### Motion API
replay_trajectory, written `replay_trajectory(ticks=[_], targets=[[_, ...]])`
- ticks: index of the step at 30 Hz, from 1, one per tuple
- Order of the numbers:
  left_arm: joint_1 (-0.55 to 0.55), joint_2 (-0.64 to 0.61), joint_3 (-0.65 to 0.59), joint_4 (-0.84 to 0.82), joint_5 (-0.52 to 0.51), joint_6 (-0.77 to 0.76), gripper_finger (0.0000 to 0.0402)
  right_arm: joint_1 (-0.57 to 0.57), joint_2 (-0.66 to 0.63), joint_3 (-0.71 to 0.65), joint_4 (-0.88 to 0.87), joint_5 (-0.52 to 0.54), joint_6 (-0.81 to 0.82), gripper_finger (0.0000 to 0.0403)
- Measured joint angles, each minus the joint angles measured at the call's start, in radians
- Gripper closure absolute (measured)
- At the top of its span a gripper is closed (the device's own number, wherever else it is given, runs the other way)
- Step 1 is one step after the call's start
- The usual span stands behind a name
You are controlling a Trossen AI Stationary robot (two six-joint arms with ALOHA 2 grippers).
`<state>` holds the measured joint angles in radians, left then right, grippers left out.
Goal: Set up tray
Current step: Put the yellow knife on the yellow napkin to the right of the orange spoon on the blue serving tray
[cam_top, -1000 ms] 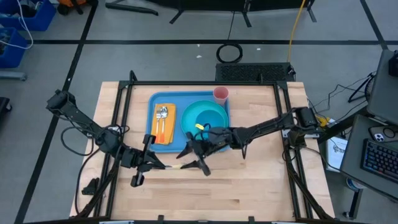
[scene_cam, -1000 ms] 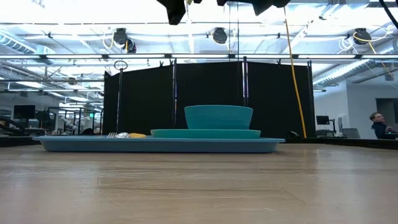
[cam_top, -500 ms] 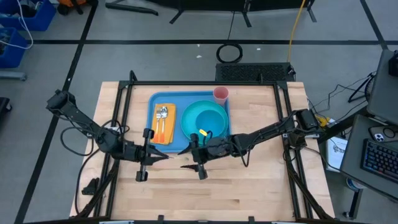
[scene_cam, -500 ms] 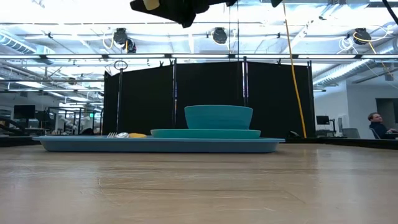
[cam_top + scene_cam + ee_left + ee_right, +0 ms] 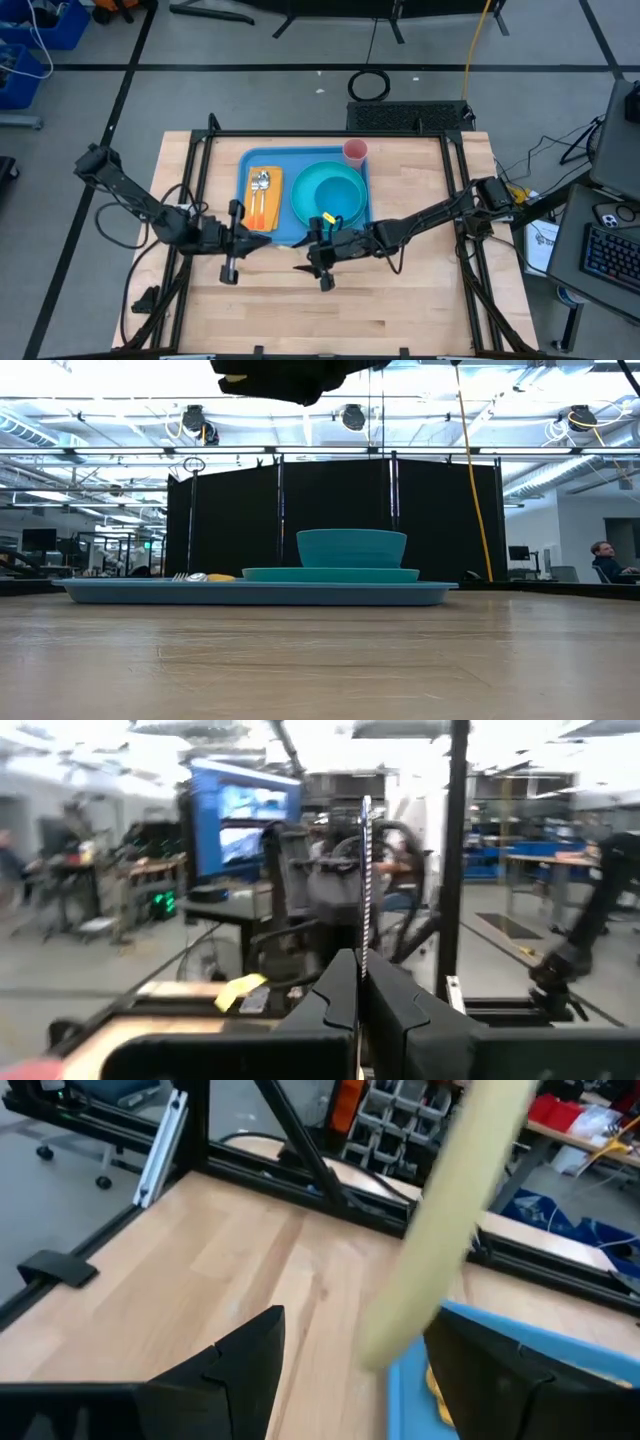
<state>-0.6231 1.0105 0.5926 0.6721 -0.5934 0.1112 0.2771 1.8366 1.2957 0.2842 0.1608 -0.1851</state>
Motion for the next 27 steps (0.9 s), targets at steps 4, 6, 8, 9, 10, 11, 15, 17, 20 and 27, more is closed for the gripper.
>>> replay_trajectory(ticks=[4,6,8,9,10,11,15,17,20,27], targets=[[-0.001,-0.041,0.000,-0.067,-0.079,-0.075,0.0400,0.000,0.000,0.000,-0.023,0.003,0.004,0.0178],[-0.003,-0.059,0.000,-0.096,-0.091,-0.090,0.0400,0.006,0.000,0.000,-0.040,0.034,-0.001,0.0181],[-0.008,-0.073,0.000,-0.112,-0.091,-0.091,0.0400,0.016,0.000,0.000,-0.052,0.097,-0.014,0.0184],[-0.011,-0.077,0.000,-0.117,-0.092,-0.091,0.0400,0.022,0.000,0.000,-0.057,0.139,-0.021,0.0185],[-0.014,-0.080,0.000,-0.117,-0.094,-0.090,0.0400,0.028,0.000,0.000,-0.058,0.187,-0.027,0.0187],[-0.016,-0.081,0.000,-0.118,-0.104,-0.090,0.0400,0.034,0.000,-0.001,-0.057,0.237,-0.039,0.0188],[-0.021,-0.082,0.000,-0.121,-0.172,-0.069,0.0400,0.057,0.000,-0.051,0.038,0.359,-0.101,0.0192],[-0.020,-0.082,0.000,-0.120,-0.179,-0.069,0.0400,0.069,0.000,-0.090,0.118,0.407,-0.145,0.0193],[-0.017,-0.081,0.000,-0.095,-0.193,-0.053,0.0400,0.083,0.000,-0.163,0.283,0.445,-0.197,0.0193],[-0.003,-0.081,0.000,0.041,-0.194,0.014,0.0400,0.086,0.000,-0.304,0.683,0.512,-0.379,0.0193]])
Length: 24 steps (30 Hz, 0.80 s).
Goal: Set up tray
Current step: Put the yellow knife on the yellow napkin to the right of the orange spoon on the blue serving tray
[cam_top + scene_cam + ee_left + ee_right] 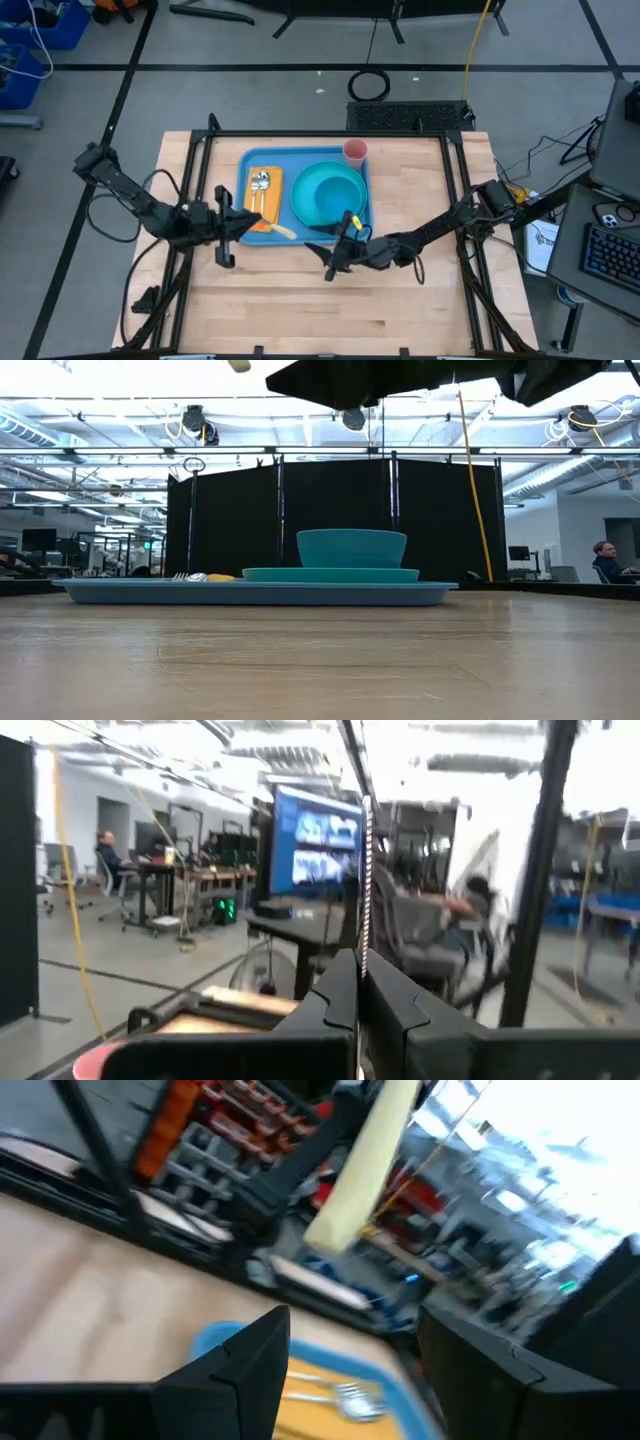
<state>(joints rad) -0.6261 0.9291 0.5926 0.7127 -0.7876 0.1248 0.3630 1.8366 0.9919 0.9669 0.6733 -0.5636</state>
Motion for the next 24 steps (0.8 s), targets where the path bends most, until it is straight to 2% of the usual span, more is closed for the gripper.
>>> replay_trajectory(ticks=[4,7,9,13,15,20,24], targets=[[0.027,0.000,0.000,0.102,0.007,0.019,0.0400,-0.001,0.000,-0.015,0.079,-0.004,-0.200,0.0193],[0.050,0.000,0.000,0.174,0.068,0.054,0.0400,-0.007,0.000,-0.015,0.087,-0.067,-0.291,0.0193],[0.066,0.000,0.000,0.215,0.104,0.076,0.0400,-0.022,0.000,-0.015,0.102,-0.132,-0.256,0.0193],[0.079,-0.007,0.000,0.239,0.107,0.099,0.0400,-0.053,0.000,-0.015,0.122,-0.213,-0.109,0.0193],[0.085,-0.010,0.000,0.243,0.106,0.092,0.0399,-0.058,0.000,-0.015,0.125,-0.228,-0.121,0.0193],[0.090,-0.010,0.000,0.284,0.111,0.098,0.0398,-0.051,0.000,-0.014,0.231,-0.224,-0.292,0.0193],[0.090,-0.008,0.000,0.317,0.167,0.128,0.0399,-0.044,0.000,-0.014,0.287,-0.203,-0.484,0.0193]])
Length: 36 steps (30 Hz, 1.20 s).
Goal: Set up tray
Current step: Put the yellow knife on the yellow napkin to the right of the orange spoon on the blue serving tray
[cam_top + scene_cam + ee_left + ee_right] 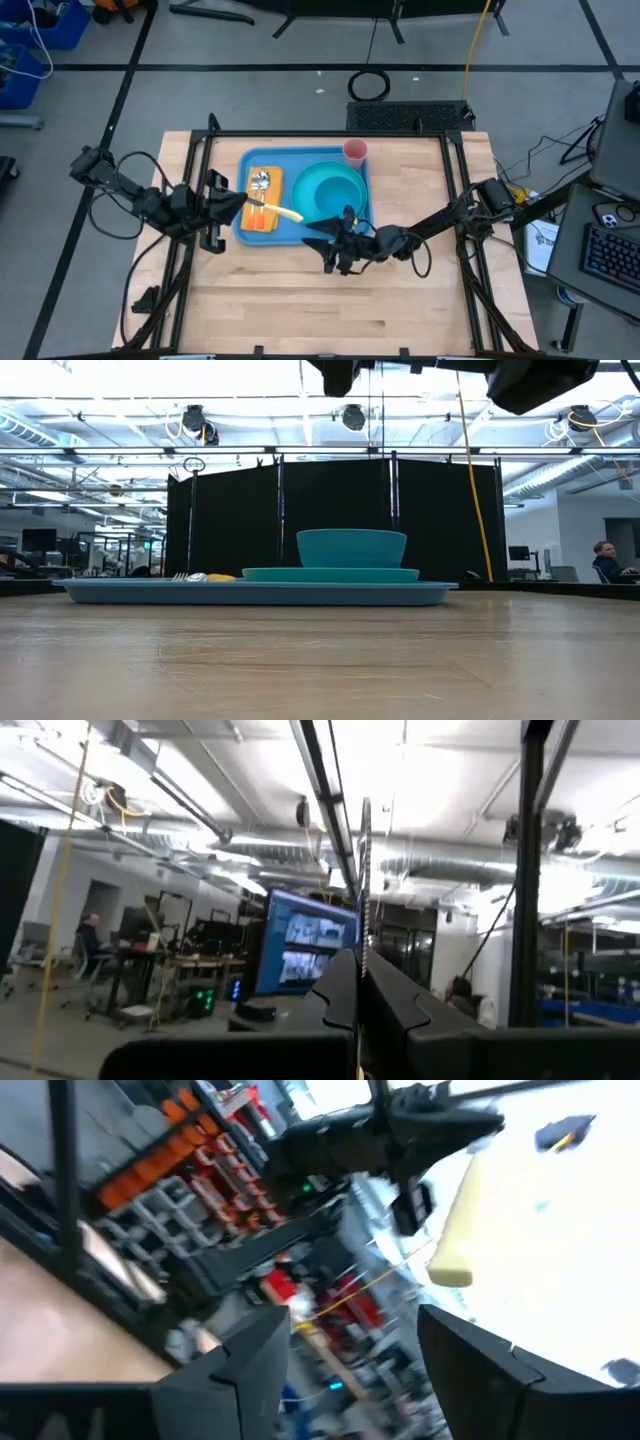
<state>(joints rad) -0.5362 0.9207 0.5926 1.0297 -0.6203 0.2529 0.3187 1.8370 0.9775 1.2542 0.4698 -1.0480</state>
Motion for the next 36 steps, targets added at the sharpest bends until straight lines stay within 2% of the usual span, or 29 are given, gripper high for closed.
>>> replay_trajectory(ticks=[7,11,18,36], targets=[[0.016,-0.001,0.000,0.034,0.022,0.009,0.0400,-0.011,0.000,0.015,0.089,-0.021,-0.198,0.0193],[0.041,0.001,0.000,0.034,0.055,-0.027,0.0400,-0.028,0.000,0.063,0.067,-0.080,-0.203,0.0193],[0.054,0.001,0.000,0.027,0.074,-0.049,0.0400,-0.038,0.000,0.111,0.048,-0.082,-0.230,0.0193],[0.063,0.001,0.000,0.027,0.098,-0.054,0.0400,-0.071,0.000,0.112,0.040,-0.082,-0.249,0.0193]])
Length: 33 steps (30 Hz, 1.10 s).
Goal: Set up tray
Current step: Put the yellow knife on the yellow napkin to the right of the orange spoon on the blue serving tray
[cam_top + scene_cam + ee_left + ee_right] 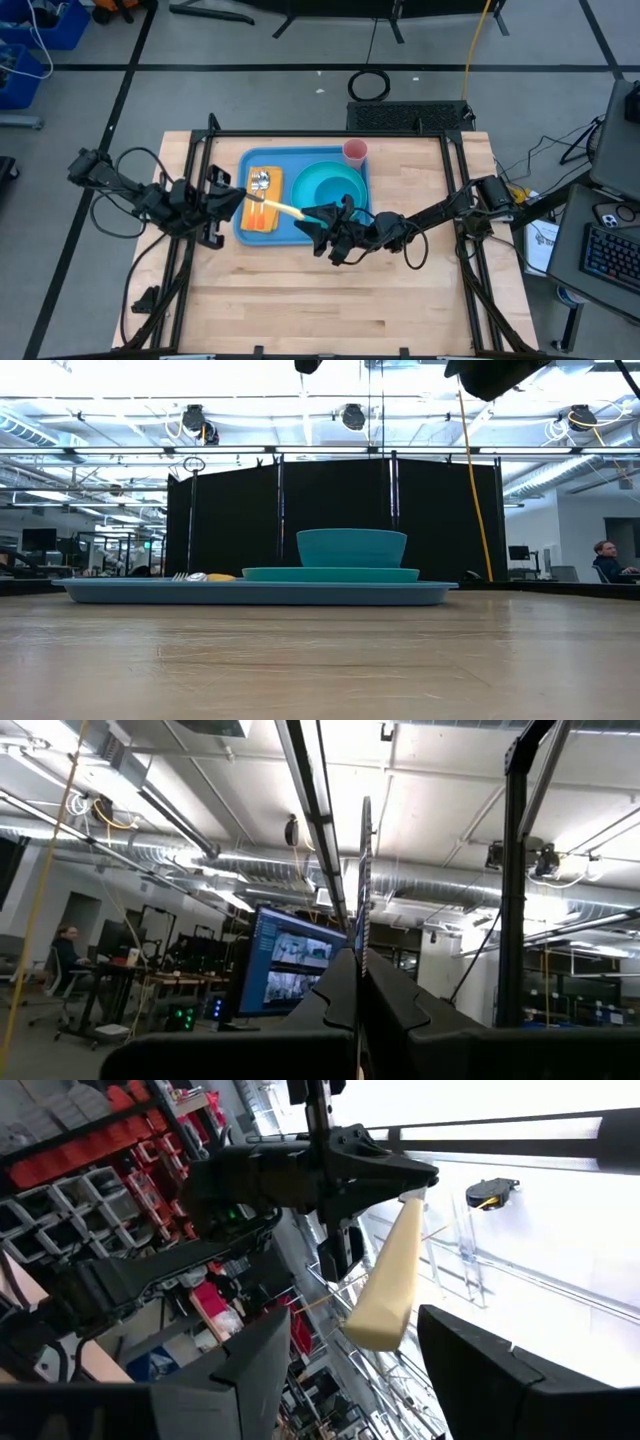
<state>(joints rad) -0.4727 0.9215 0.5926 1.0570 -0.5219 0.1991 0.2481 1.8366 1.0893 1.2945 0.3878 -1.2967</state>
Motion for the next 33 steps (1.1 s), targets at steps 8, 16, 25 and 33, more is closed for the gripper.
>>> replay_trajectory(ticks=[8,16,25,33], targets=[[0.014,0.000,0.000,-0.006,0.018,-0.028,0.0399,0.000,0.000,0.000,0.018,0.001,-0.006,0.0196],[0.014,0.001,0.000,-0.015,0.024,-0.028,0.0399,0.000,0.000,0.000,0.018,0.001,-0.008,0.0239],[0.014,0.001,0.000,-0.034,0.017,-0.040,0.0399,0.001,0.000,0.000,0.010,0.002,-0.026,0.0299],[0.014,0.001,0.000,-0.036,0.016,-0.040,0.0399,0.002,0.000,0.000,0.015,0.005,-0.025,0.0305]])
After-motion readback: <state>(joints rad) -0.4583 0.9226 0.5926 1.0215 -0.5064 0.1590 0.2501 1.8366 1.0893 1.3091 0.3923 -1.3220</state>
